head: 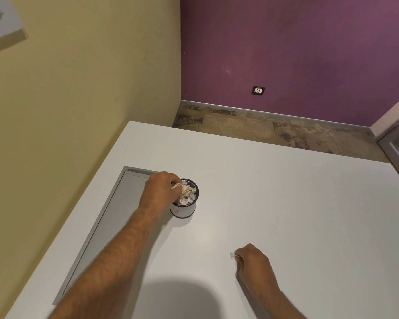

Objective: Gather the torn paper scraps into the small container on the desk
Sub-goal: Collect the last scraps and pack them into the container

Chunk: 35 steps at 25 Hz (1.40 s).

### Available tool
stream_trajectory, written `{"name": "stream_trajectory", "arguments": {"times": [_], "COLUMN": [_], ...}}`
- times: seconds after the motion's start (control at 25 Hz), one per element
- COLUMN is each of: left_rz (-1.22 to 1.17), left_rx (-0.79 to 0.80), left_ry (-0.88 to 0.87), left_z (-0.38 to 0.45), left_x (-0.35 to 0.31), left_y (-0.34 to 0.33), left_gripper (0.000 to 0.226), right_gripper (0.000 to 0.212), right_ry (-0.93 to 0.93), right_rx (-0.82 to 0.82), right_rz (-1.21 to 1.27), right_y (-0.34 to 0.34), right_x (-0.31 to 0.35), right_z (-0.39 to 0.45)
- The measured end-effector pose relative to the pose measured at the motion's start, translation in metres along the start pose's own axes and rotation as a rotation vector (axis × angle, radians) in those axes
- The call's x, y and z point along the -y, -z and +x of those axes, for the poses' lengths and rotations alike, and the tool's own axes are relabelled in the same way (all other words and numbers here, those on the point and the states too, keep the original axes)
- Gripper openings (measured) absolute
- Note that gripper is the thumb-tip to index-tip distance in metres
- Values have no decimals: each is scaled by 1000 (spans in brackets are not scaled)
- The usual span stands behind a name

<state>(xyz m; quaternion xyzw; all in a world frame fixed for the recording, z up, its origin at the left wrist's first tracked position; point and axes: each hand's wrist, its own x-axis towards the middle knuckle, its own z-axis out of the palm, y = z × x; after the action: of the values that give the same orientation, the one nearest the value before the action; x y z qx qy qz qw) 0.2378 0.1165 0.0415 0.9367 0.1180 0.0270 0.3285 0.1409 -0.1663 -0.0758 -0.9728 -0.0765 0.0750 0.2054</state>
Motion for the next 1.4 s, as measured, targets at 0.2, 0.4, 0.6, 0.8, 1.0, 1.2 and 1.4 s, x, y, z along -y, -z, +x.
{"name": "stream_trajectory", "arguments": {"times": [0.2,0.4,0.6,0.8,1.0,1.2,1.4], "left_rz": [233,519,581,397,109,-3,-90], "left_rx": [172,350,369,341,286,136,-7], "left_ry": [-85,-178,-179,-148,-54,-23,34], "left_z": [19,25,24,25,22,17,7], "left_x": [-4,-10,-6,-6,4,20,33], "left_y": [-15,-32,-40,-26,0,14,10], "left_gripper": [19,24,26,27,37,43,20], "right_gripper": [17,25,30,12,12,12,12], "right_ry": [-6,-246,-131,7,227,436,509], "right_rx": [72,30,35,50,72,218,312], "right_rz": [-35,465,836,651,109,-384,-554], "right_y": [1,30,79,89,78,66,60], "right_x": [3,19,65,121,156,179,191], "right_z": [10,43,97,138,160,163,159]}}
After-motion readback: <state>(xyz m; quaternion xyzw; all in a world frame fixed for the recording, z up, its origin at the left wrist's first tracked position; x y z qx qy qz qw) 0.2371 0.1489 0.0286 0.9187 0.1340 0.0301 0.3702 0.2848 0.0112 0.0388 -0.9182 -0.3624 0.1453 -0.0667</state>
